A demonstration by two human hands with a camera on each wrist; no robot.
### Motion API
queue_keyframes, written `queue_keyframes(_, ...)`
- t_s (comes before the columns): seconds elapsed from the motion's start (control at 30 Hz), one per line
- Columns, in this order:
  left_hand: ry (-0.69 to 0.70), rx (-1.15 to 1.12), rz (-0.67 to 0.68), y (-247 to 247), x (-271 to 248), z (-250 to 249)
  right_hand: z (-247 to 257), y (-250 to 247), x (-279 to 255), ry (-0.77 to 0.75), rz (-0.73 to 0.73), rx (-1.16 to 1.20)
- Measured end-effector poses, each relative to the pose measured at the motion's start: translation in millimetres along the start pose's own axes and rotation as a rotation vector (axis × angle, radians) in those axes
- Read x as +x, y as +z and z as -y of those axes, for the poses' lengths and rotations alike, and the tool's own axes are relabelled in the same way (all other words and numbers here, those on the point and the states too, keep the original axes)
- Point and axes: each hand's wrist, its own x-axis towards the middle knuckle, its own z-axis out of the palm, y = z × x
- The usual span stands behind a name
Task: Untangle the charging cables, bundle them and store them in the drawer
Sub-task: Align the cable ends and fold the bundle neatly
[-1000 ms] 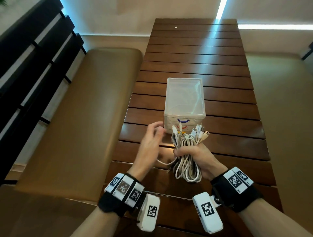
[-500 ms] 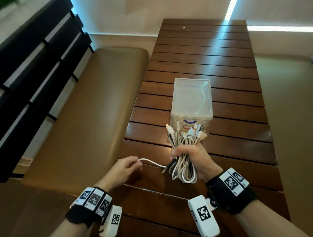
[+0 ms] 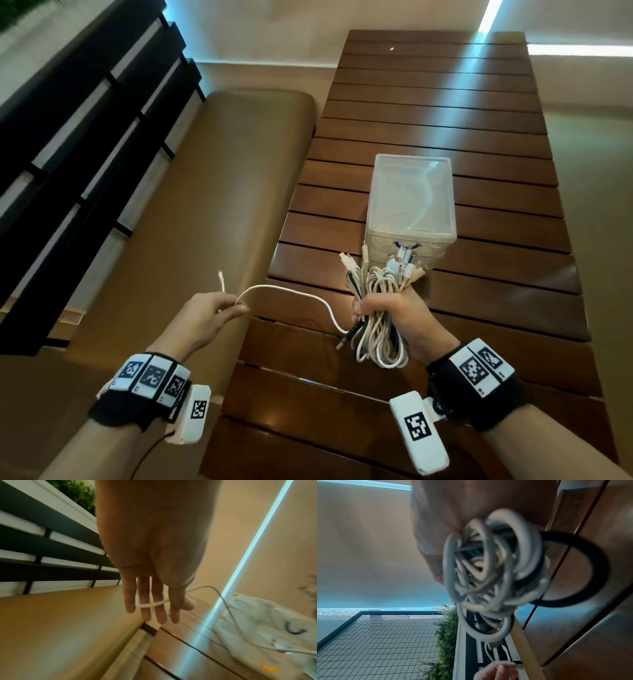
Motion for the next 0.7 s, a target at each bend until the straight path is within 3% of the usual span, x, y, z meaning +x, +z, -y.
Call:
queue_keyframes(0.07,0.093,0.06,-0.08,2.1,-10.6,-23.0,-2.0,0.3,-0.2,0.014,0.006,-0.009)
queue_keyframes(0.17,0.153,0.141,0.01,12.9,-25.0,-54.7,-1.9,-0.5,-1.7,0.026,-0.019,-0.006)
queue_keyframes(0.27,0.199,-0.081,0.127,33.2,-30.5,-73.2,0.1,-5.9,-3.0,0.033,-0.038,0.001)
queue_keyframes(0.4,0.297,-0.557,0.111,69.1,-44.6,-91.8,-0.9,-12.8,-10.1,0.076,-0.054,0.058)
queue_keyframes(0.47,0.383,-0.653,0.116,79.6,-50.6,-99.5,-2.4,-16.3,-15.1,0.12,-0.059,0.11)
queue_keyframes(0.6,0.455,-0.896,0.26,78.4,-52.8,-115.1,-10.3,-25.9,-20.7,0.154,-0.072,0.187)
queue_keyframes(0.7,0.519,-0.914,0.232,71.2,-51.1,-131.0,-16.3,-29.1,-24.8,0.211,-0.044,0.194)
